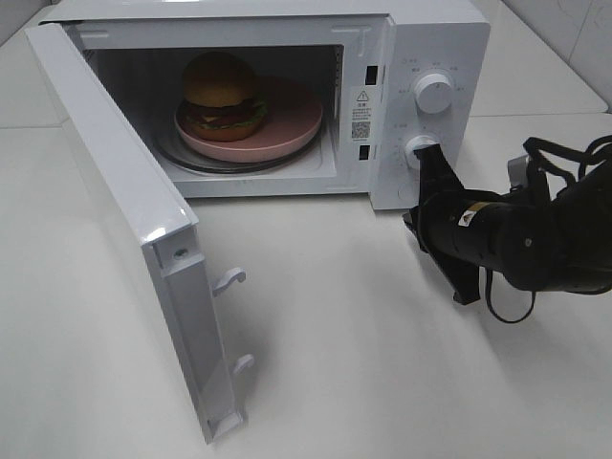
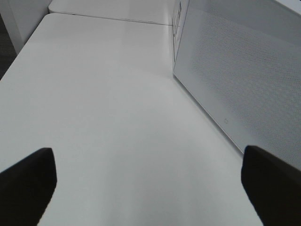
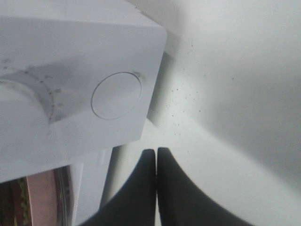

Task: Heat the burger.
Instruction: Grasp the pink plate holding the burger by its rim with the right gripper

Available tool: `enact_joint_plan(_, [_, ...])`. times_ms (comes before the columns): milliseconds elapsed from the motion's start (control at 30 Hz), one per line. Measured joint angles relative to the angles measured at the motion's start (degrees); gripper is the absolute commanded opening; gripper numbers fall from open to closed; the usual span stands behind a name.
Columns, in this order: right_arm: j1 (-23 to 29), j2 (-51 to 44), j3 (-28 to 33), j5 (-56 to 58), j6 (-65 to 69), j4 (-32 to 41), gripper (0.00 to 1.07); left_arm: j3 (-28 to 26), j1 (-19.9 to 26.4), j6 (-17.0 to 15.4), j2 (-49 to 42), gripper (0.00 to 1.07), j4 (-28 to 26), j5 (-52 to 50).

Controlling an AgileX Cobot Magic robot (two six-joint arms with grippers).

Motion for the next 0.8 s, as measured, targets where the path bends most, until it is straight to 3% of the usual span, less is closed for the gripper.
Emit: enact_joint_plan(800, [0.0,-21.1,0.8,32.4,-47.3,-0.5,0.01,0.0,0.0,0.0,0.0,1.0,0.0,0.0])
